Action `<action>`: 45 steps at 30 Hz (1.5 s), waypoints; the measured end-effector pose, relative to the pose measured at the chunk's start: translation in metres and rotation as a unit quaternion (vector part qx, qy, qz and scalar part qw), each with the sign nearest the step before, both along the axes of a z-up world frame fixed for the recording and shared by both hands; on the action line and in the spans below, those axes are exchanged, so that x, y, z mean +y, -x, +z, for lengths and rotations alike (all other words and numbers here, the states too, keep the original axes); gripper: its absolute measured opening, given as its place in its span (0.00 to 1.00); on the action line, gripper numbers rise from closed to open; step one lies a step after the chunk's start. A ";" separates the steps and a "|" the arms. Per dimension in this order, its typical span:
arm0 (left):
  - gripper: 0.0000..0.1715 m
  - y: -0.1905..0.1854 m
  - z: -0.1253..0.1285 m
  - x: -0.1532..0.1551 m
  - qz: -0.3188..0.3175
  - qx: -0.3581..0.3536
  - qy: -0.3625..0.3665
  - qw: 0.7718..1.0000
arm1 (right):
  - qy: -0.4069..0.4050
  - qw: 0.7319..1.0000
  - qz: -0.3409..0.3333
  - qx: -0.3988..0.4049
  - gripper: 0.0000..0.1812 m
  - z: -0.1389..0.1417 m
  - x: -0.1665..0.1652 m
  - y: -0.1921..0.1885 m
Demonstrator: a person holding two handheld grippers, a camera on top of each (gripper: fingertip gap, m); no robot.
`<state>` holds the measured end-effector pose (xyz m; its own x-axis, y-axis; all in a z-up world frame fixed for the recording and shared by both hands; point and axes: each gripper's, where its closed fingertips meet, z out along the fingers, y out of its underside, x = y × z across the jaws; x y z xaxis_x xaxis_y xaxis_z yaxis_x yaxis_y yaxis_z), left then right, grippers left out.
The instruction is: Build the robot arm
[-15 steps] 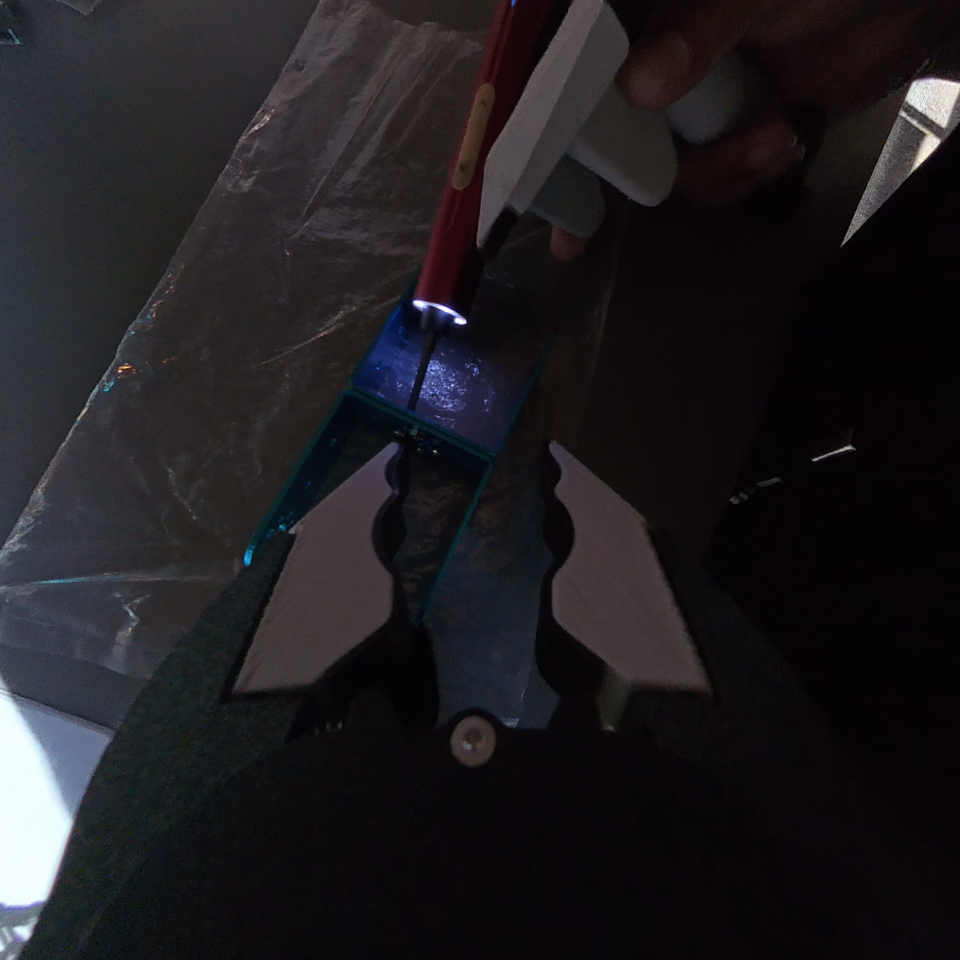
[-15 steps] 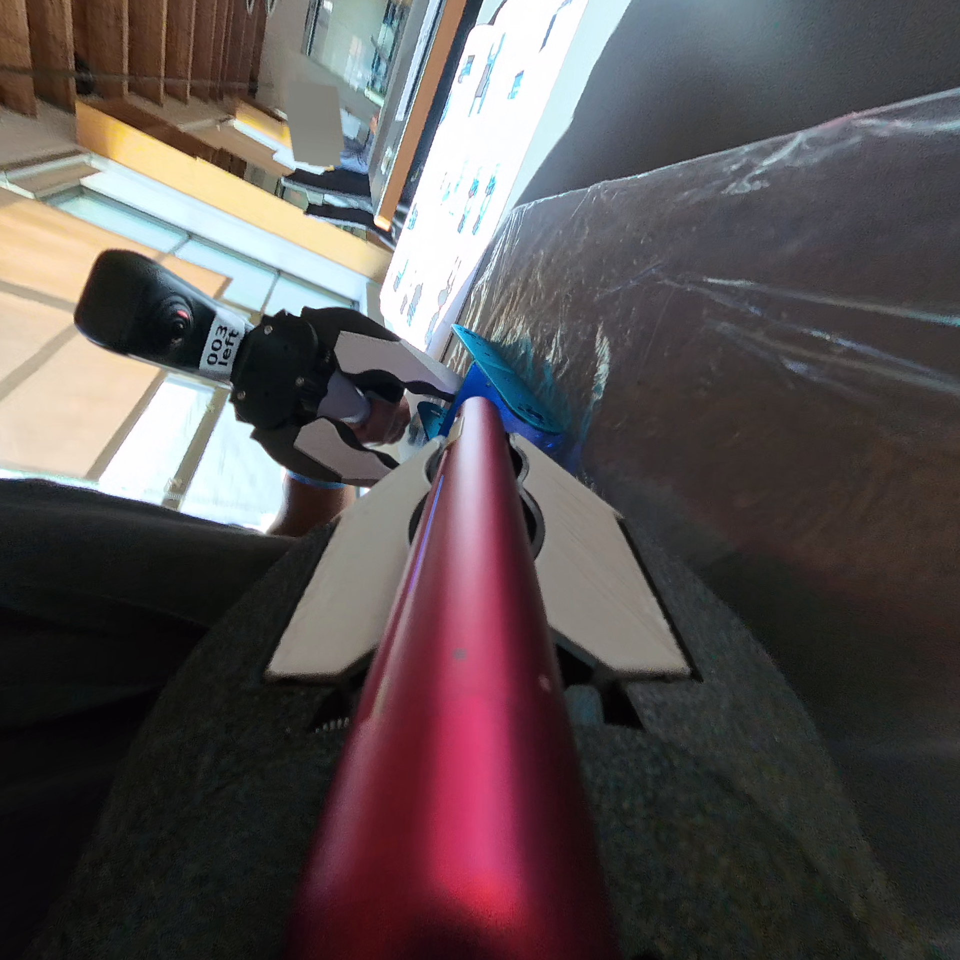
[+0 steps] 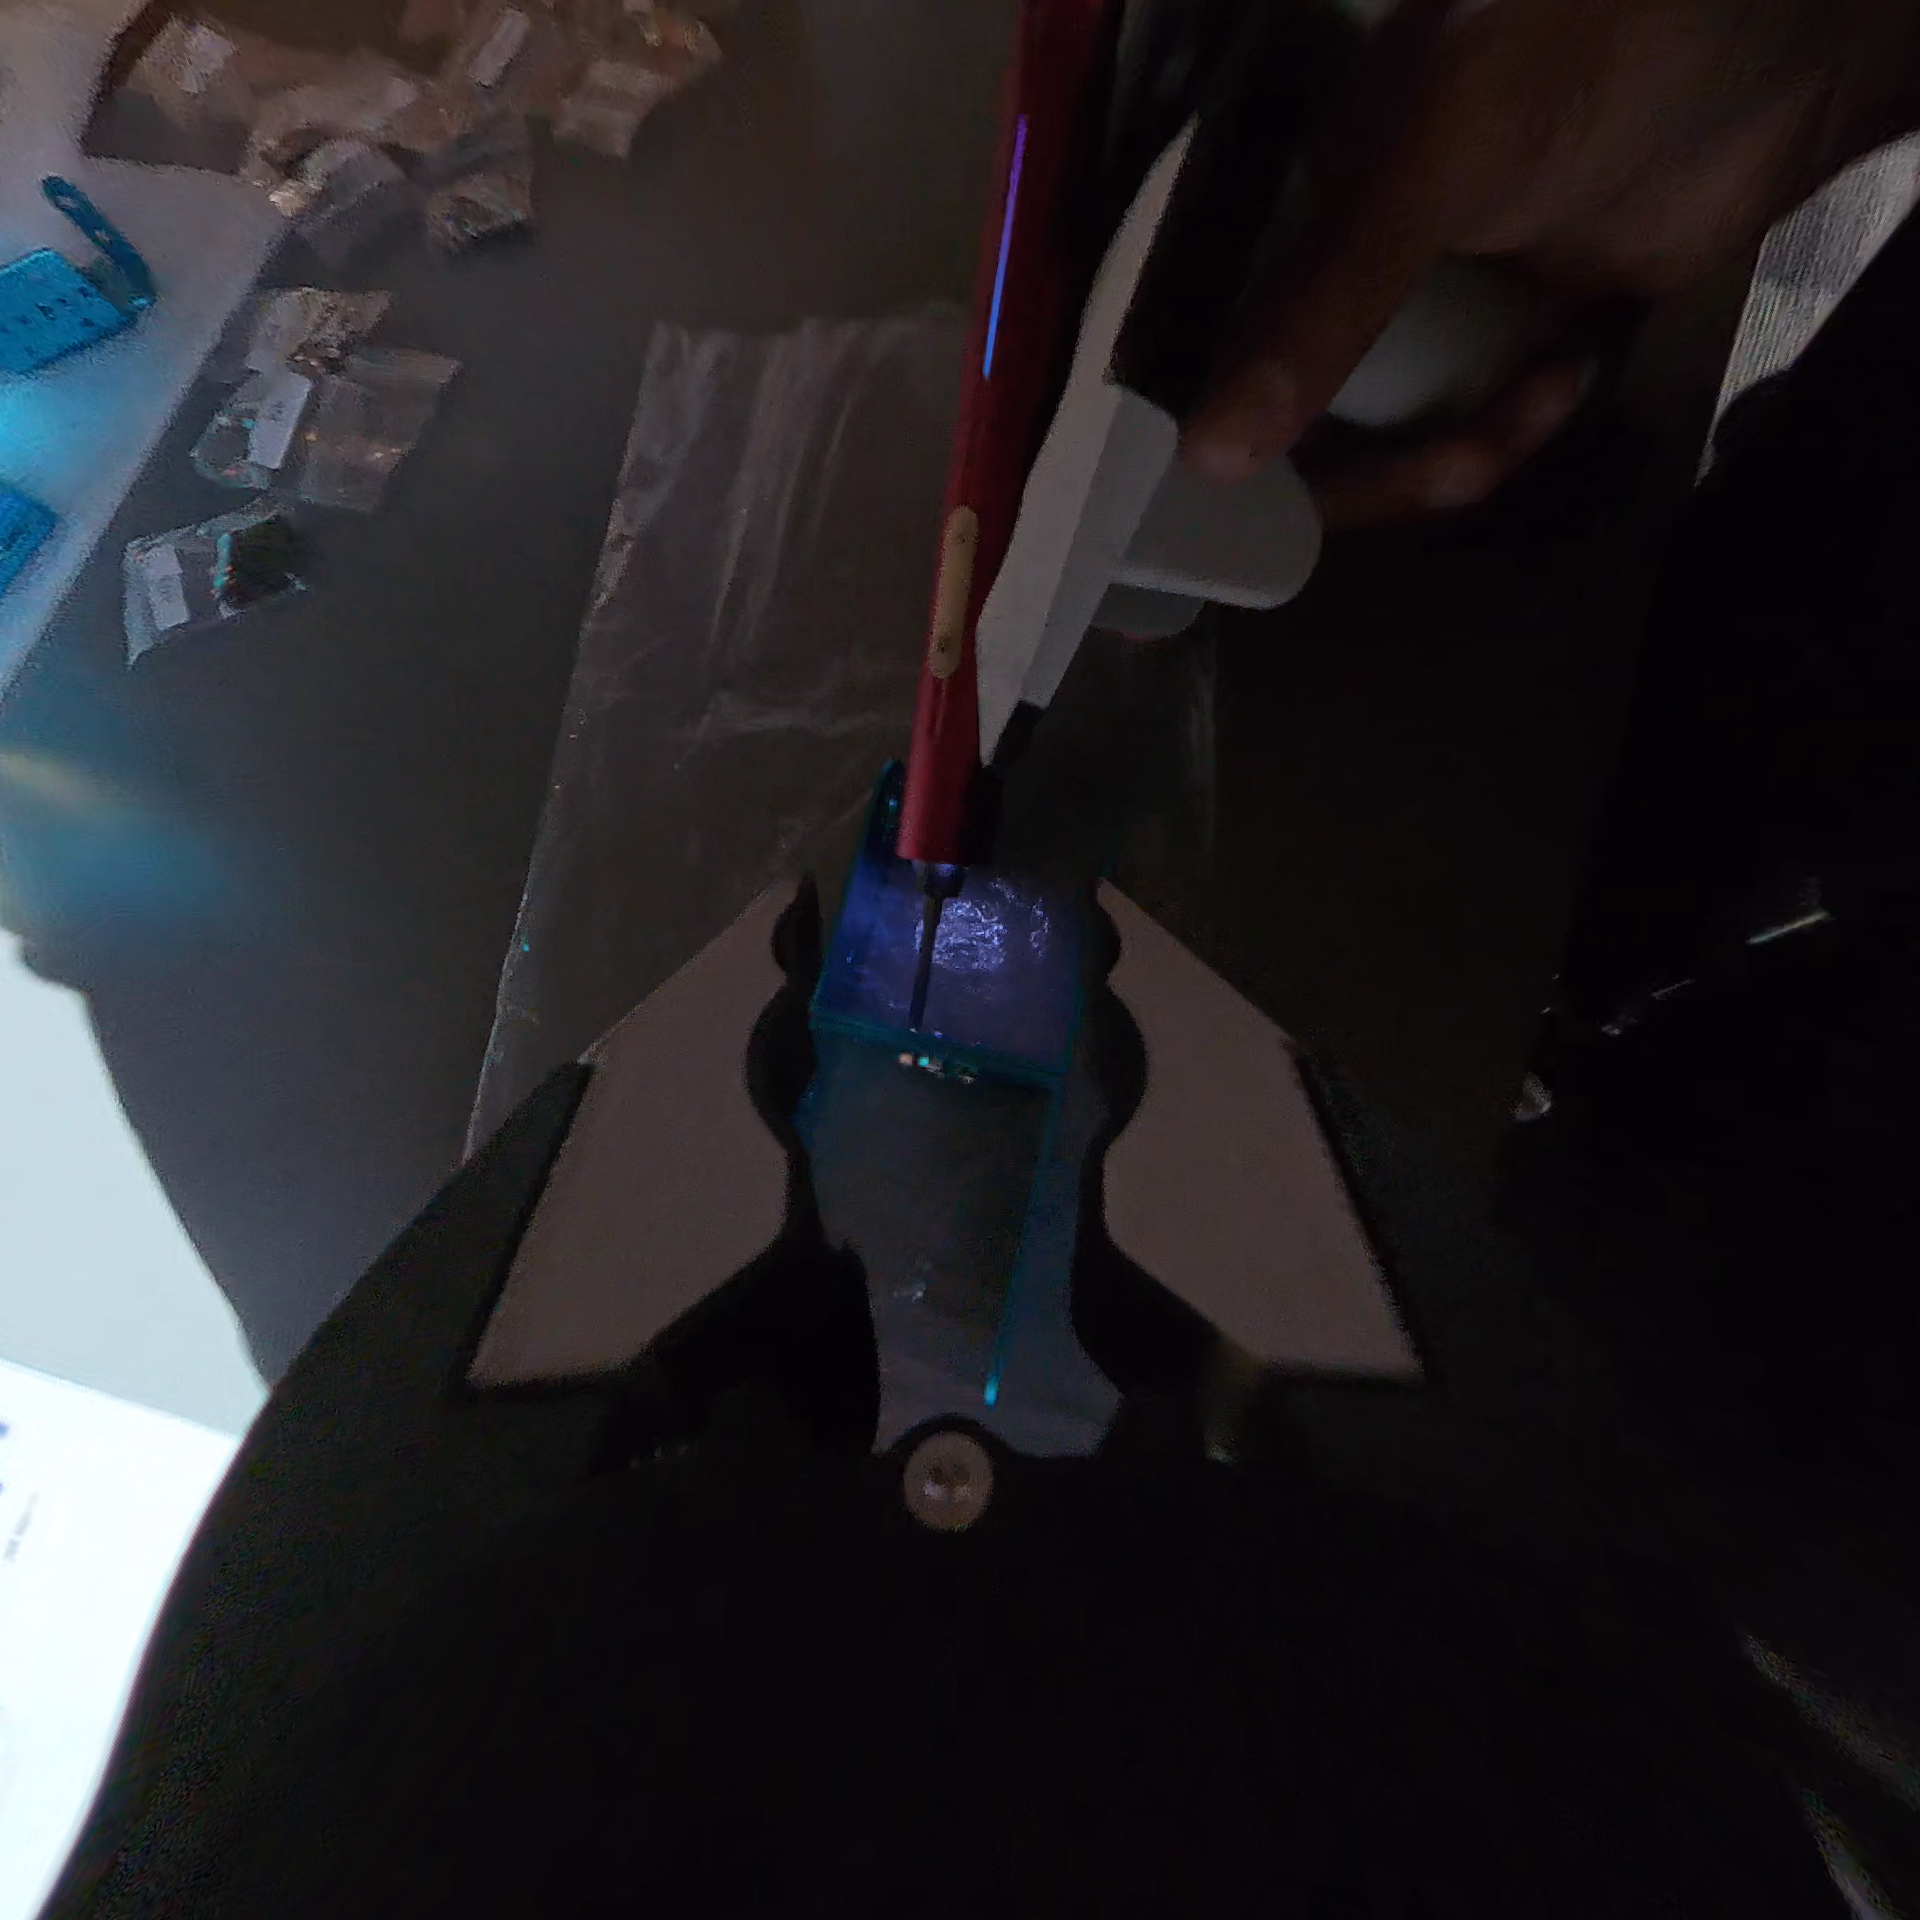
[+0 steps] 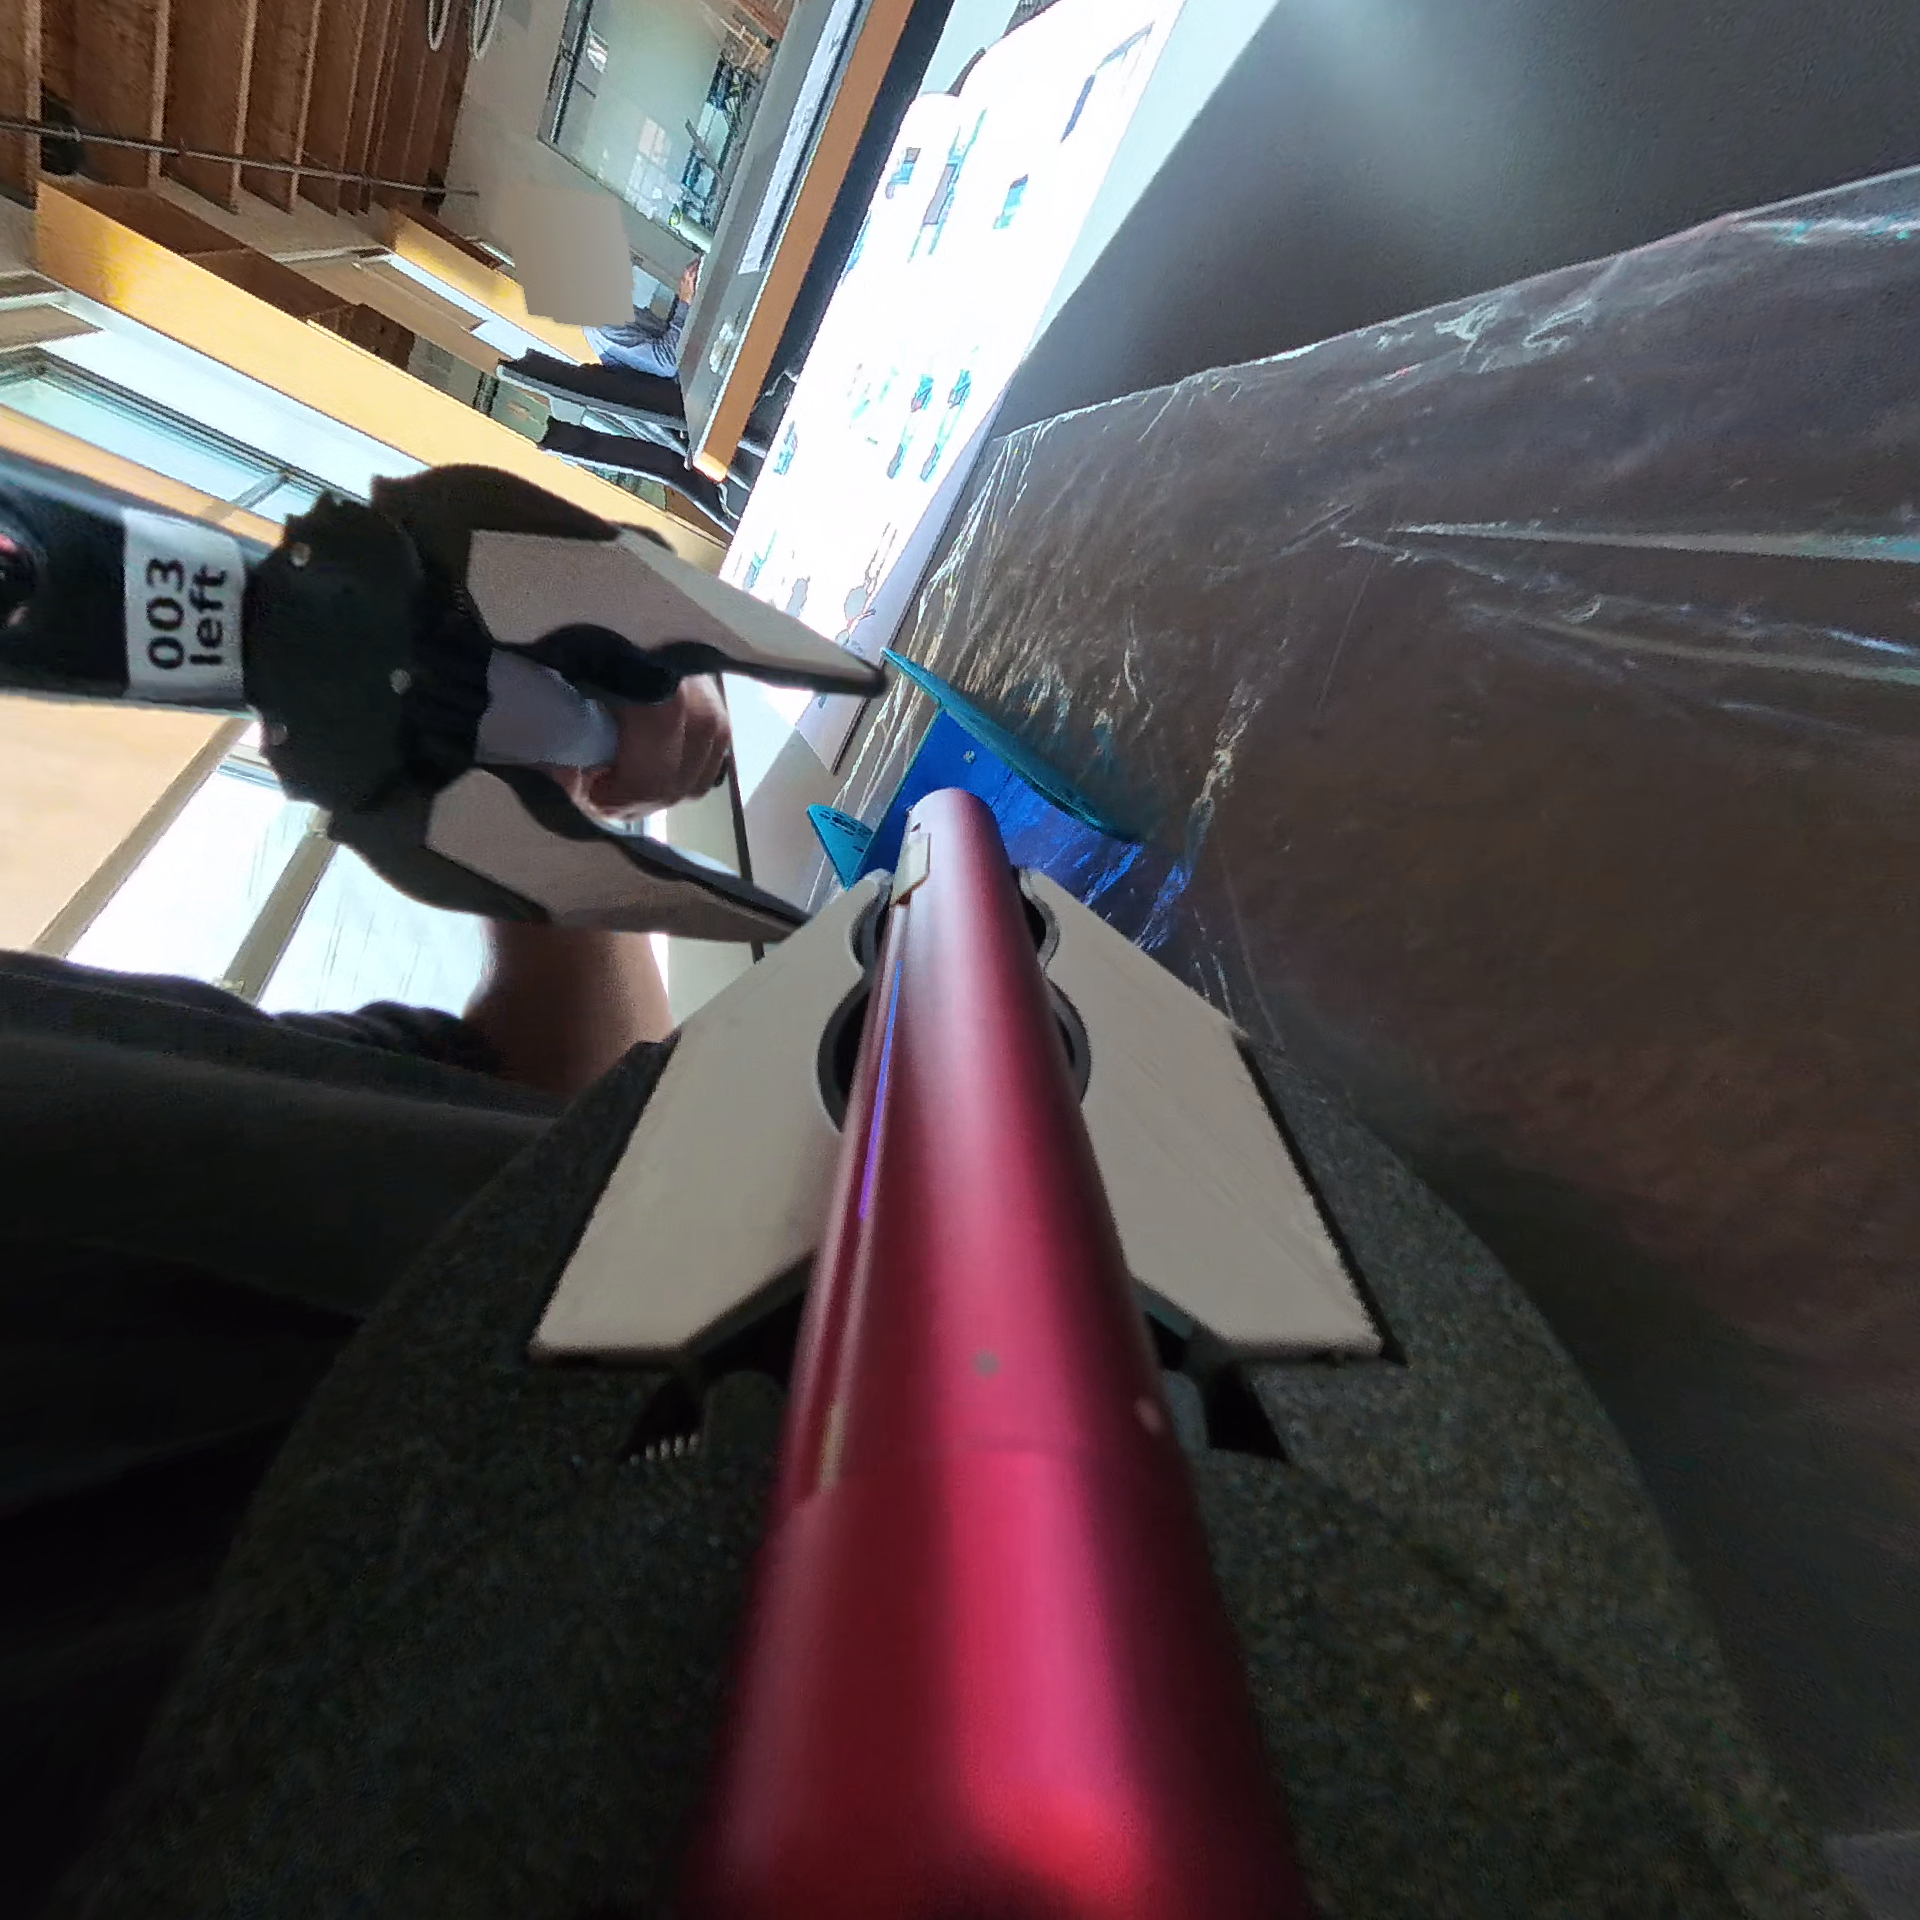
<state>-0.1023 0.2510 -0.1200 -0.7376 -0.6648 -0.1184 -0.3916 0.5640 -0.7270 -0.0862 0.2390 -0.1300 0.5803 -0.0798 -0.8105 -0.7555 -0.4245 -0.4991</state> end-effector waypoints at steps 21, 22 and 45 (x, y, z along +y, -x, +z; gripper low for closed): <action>0.11 -0.019 -0.028 -0.022 -0.086 0.017 -0.081 0.993 | -0.010 0.988 0.030 -0.150 0.20 0.013 -0.046 -0.033; 0.11 -0.018 -0.028 -0.022 -0.092 0.018 -0.082 0.992 | -0.029 0.982 0.043 -0.182 0.20 0.020 -0.052 -0.036; 0.44 0.012 -0.004 0.038 0.044 0.064 0.022 0.997 | 0.004 0.831 0.350 -0.433 0.11 -0.025 -0.053 -0.033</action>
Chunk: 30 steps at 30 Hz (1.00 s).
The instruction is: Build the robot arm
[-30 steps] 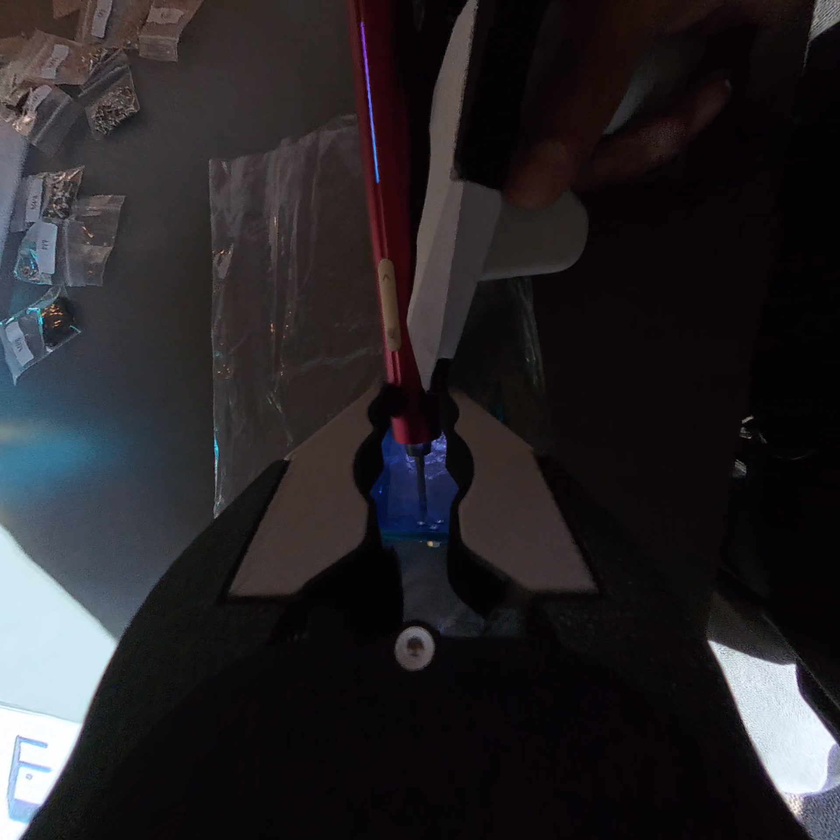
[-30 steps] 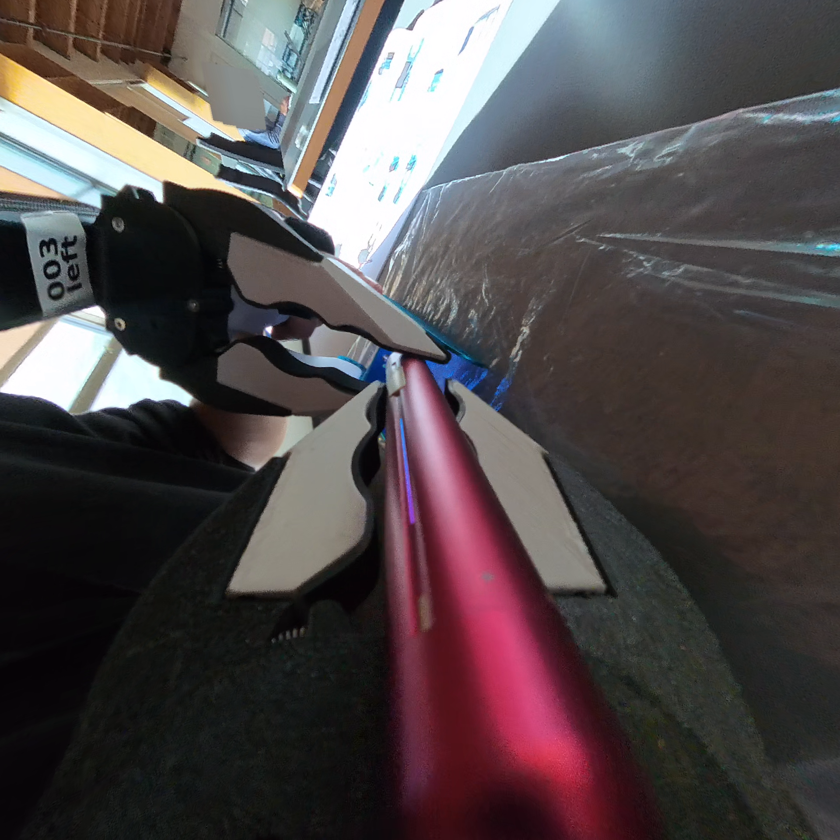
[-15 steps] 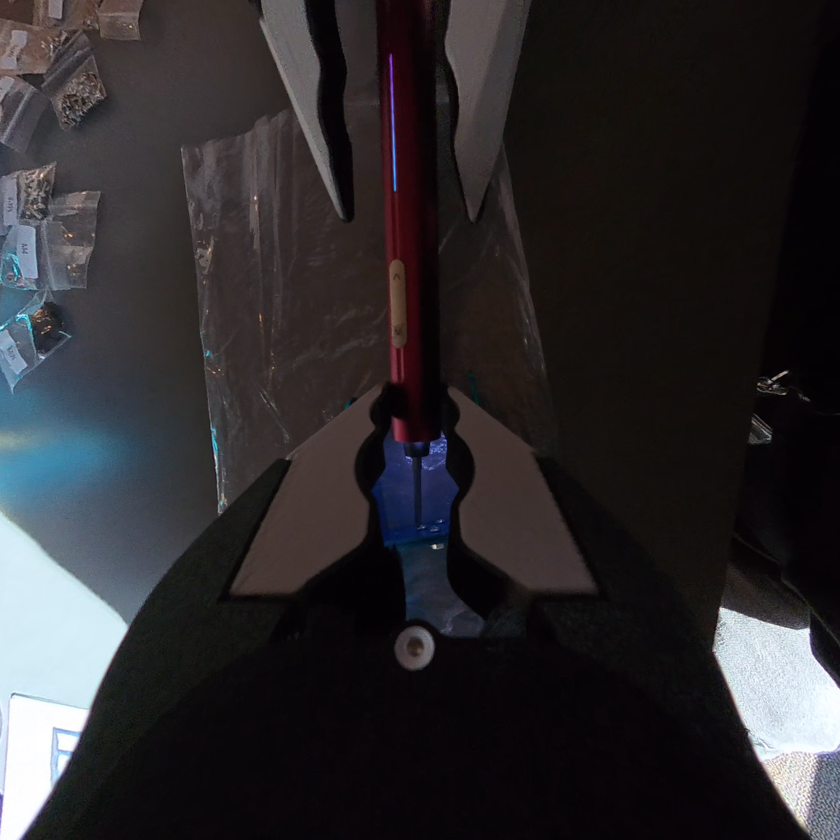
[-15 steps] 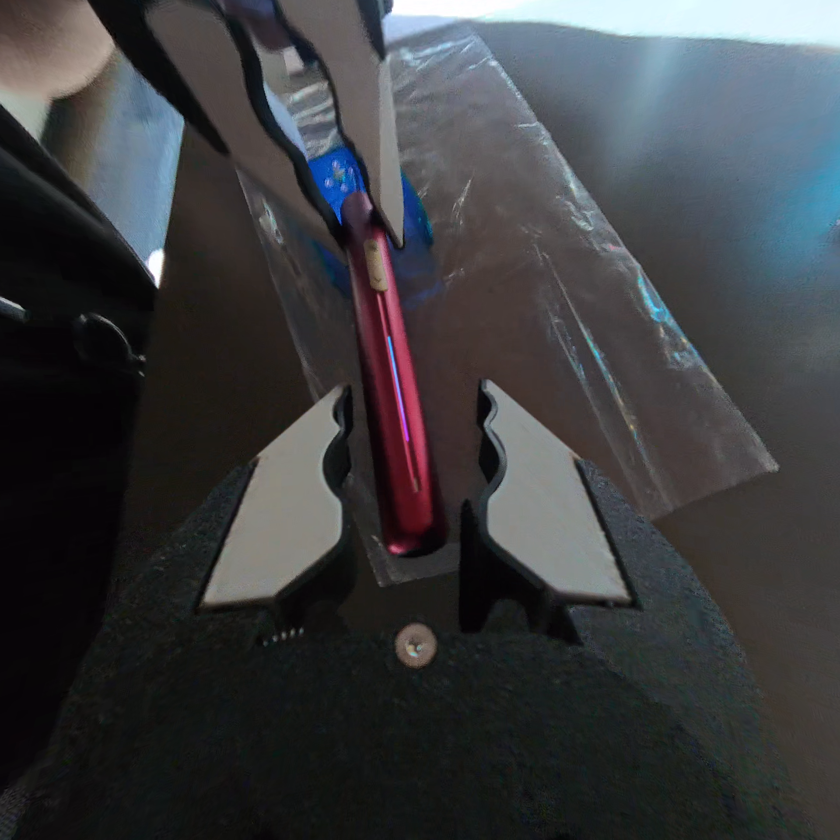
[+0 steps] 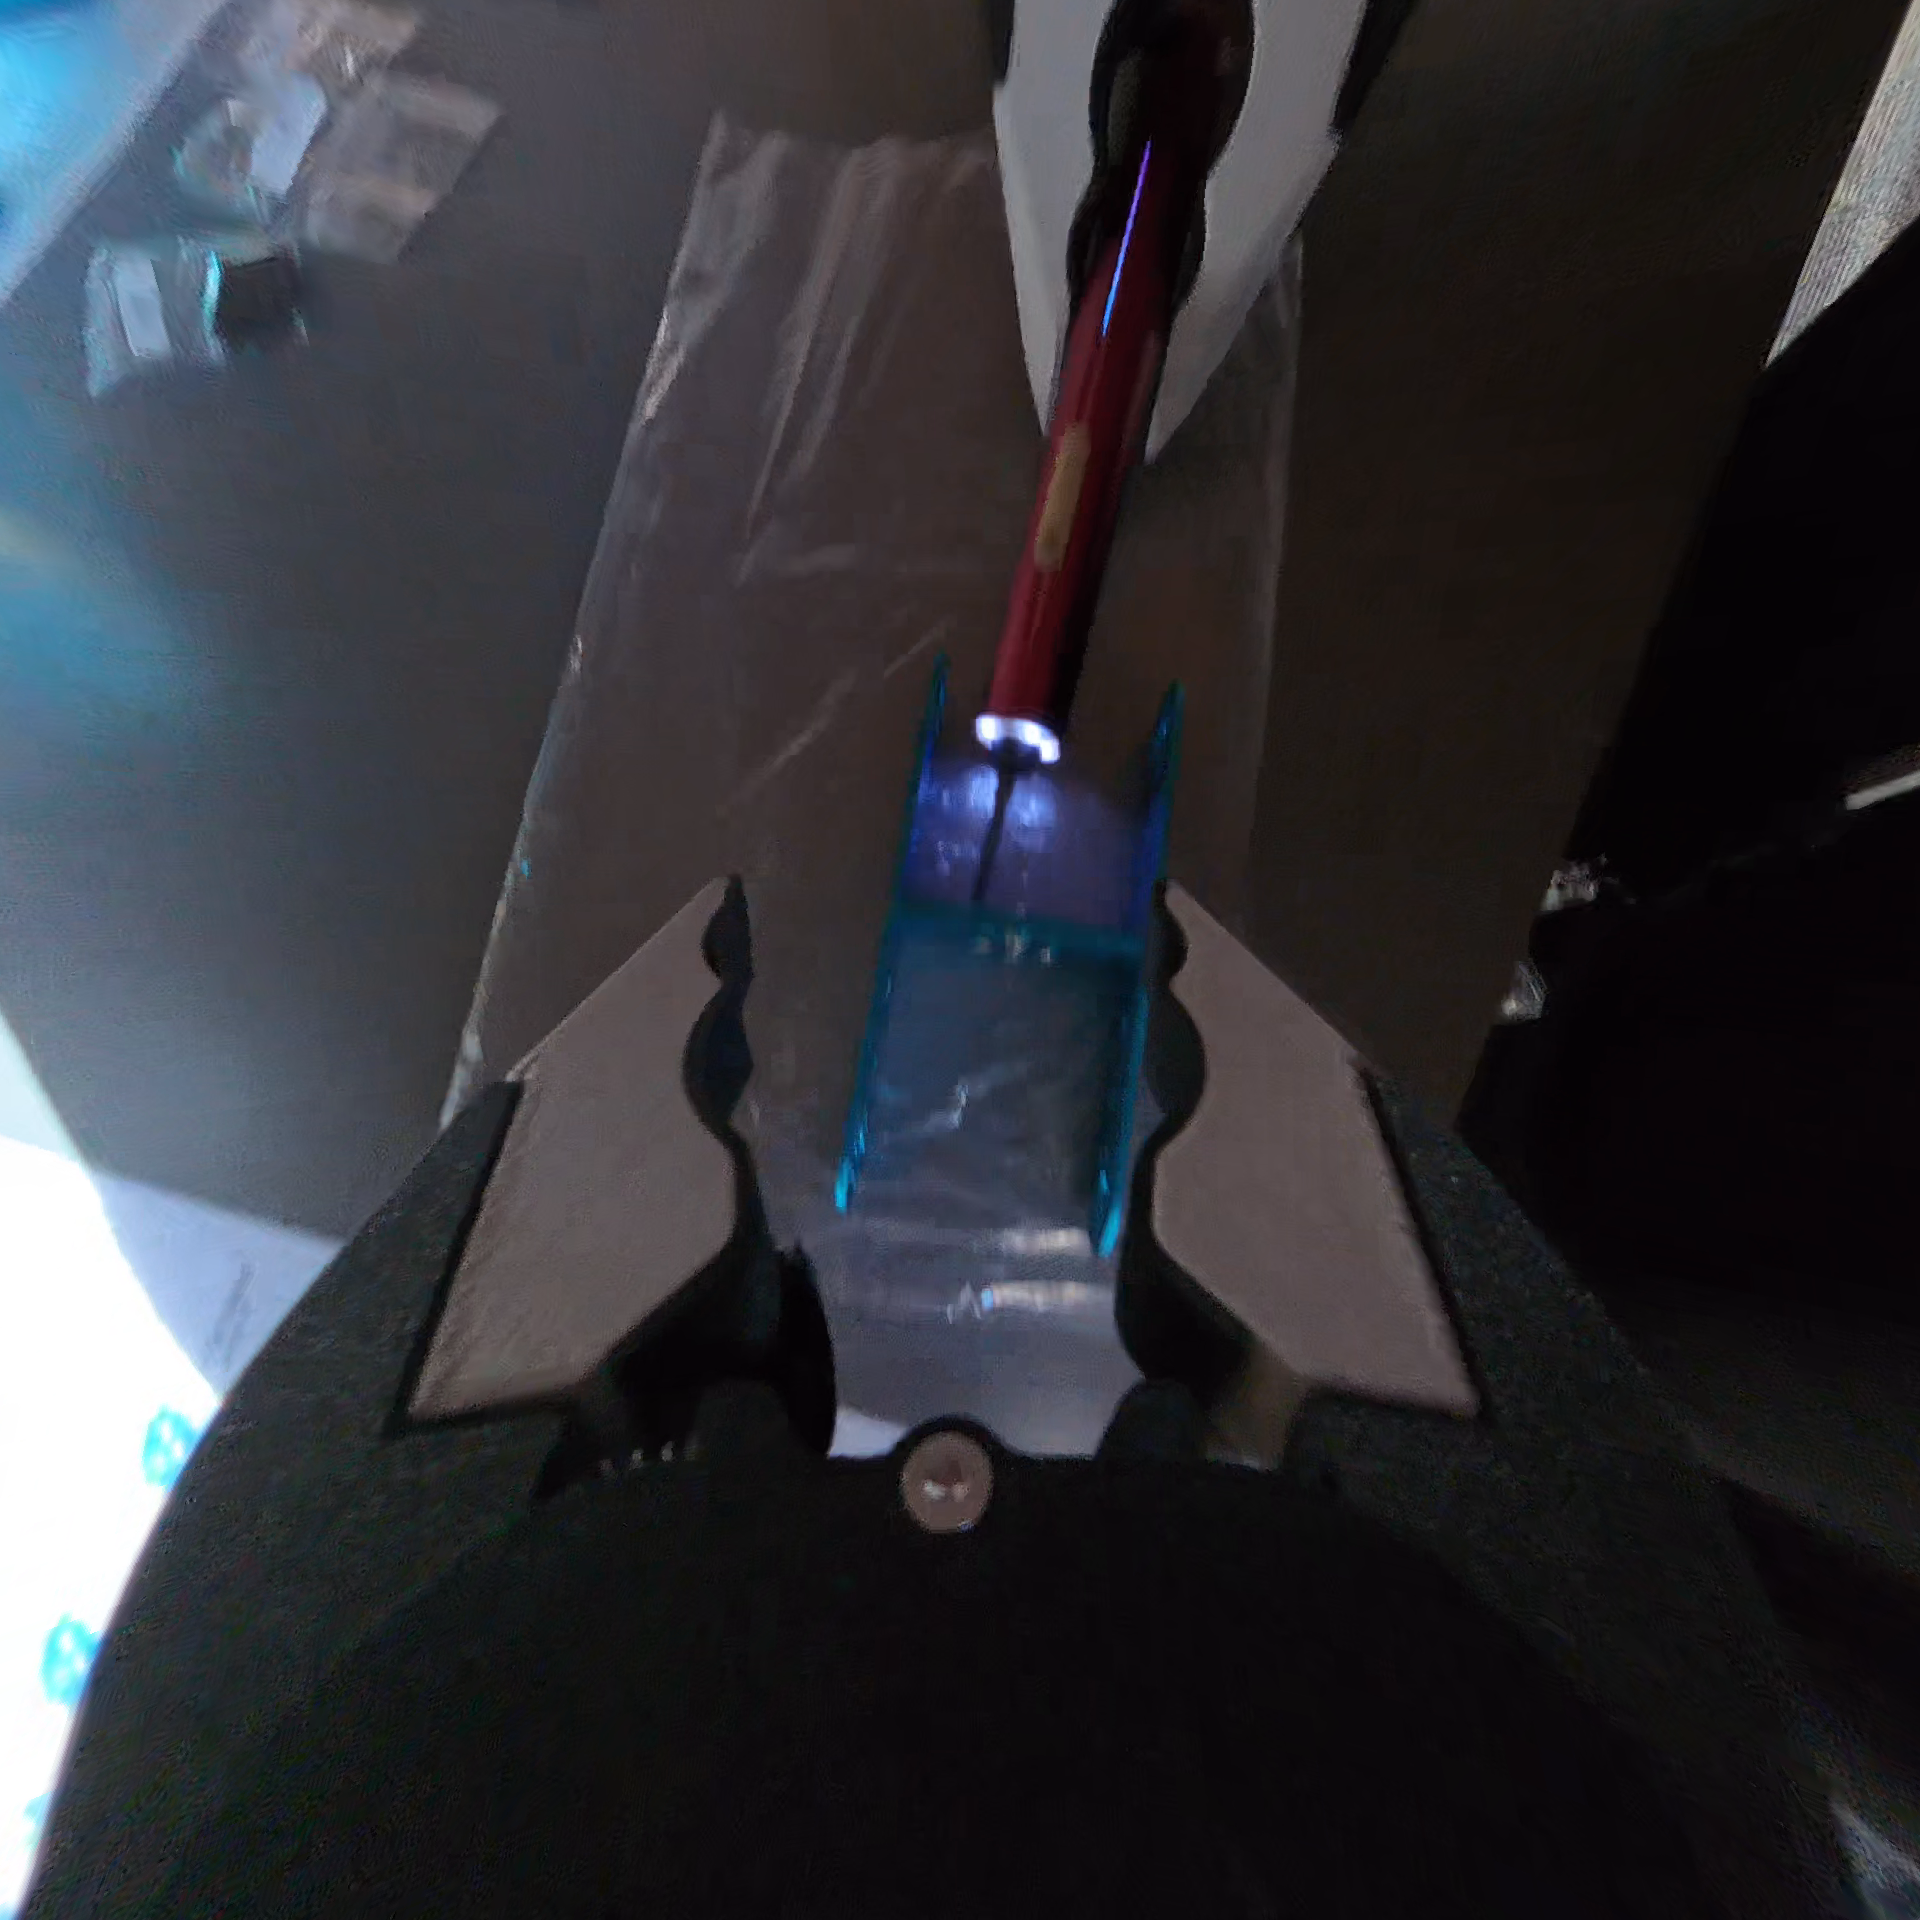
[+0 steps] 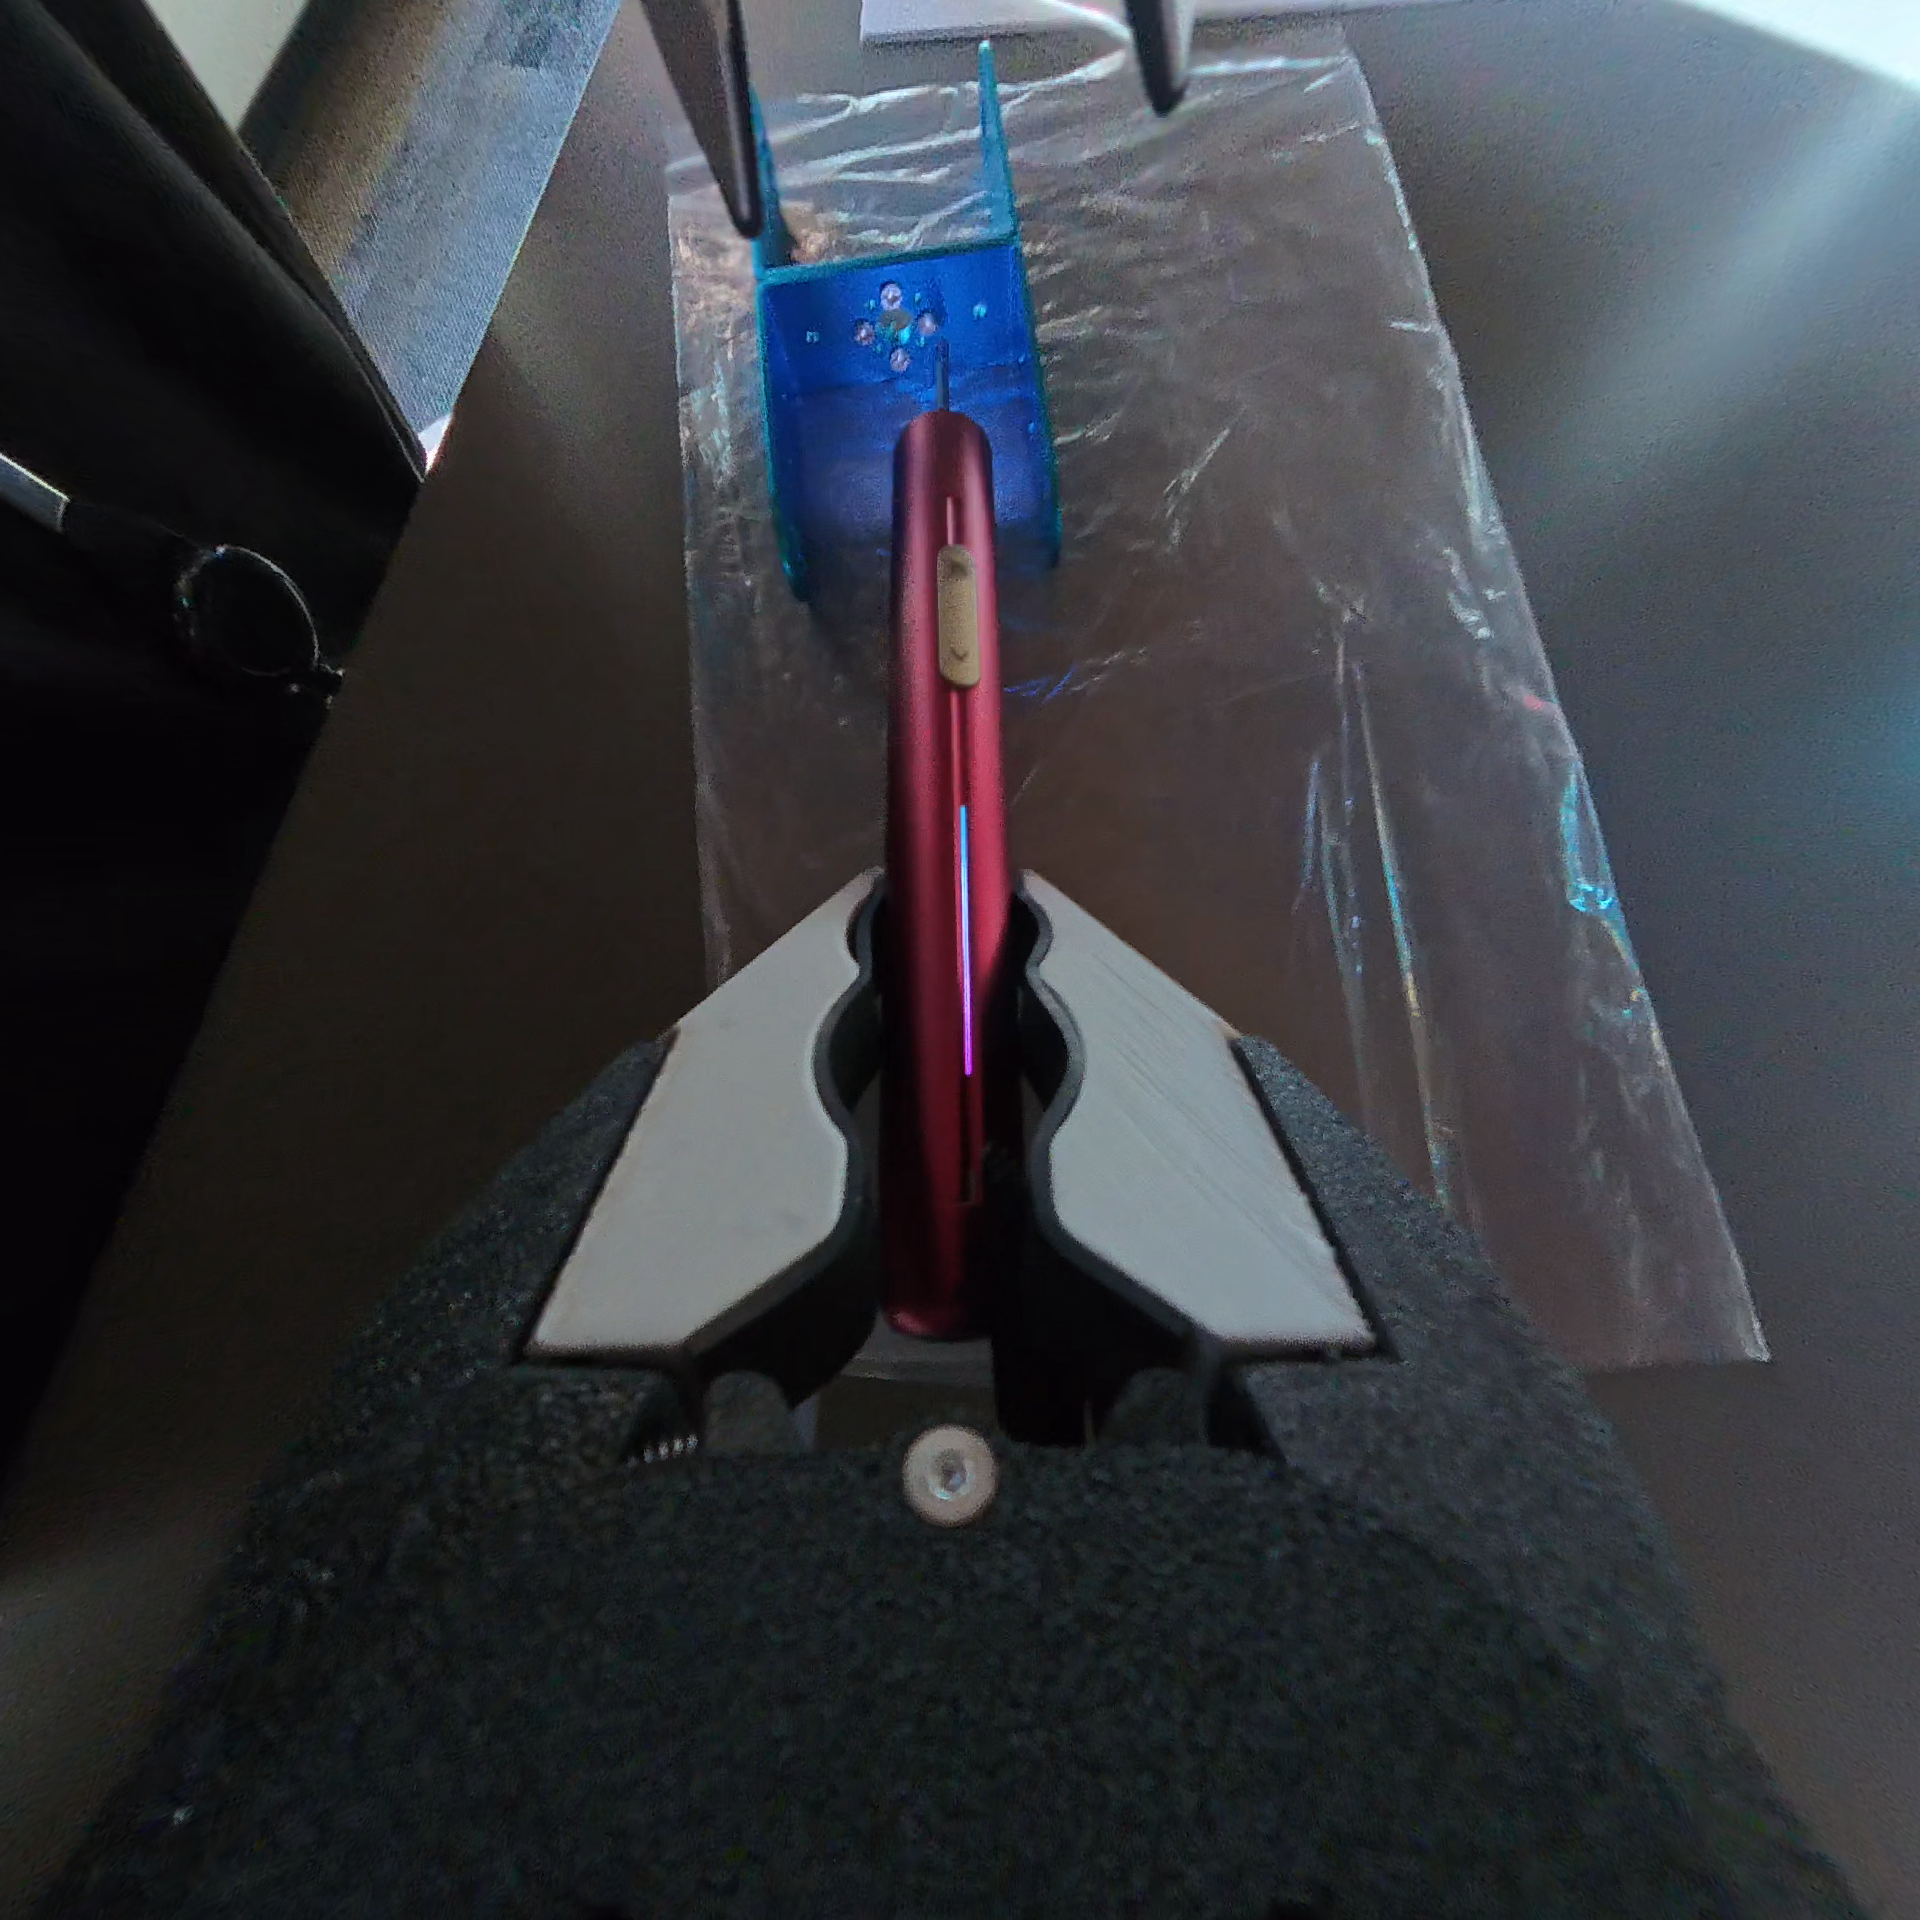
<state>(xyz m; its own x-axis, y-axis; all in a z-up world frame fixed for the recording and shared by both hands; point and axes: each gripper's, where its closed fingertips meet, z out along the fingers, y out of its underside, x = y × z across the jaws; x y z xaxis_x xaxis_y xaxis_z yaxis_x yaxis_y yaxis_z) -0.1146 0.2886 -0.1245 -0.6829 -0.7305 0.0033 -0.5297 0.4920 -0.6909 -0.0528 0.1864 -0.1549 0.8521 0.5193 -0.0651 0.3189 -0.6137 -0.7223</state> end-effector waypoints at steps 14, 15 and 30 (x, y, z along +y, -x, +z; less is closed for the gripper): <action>0.36 0.016 -0.028 -0.003 -0.021 0.016 -0.049 0.998 | 0.001 1.000 0.017 0.007 0.11 0.000 0.001 -0.001; 0.36 0.016 -0.028 -0.003 -0.023 0.016 -0.050 0.998 | 0.001 1.000 0.017 0.007 0.11 -0.001 0.001 0.000; 0.36 0.016 -0.029 -0.002 -0.028 0.017 -0.048 0.998 | 0.000 1.000 0.016 0.003 0.11 -0.002 0.000 0.001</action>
<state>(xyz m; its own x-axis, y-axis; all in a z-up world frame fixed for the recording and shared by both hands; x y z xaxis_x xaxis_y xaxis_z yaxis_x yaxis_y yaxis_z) -0.1308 0.2868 -0.1531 -0.7234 -0.6892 -0.0414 -0.5218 0.5850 -0.6210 -0.0539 0.1862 -0.1564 0.8350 0.5457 -0.0702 0.3332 -0.6031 -0.7247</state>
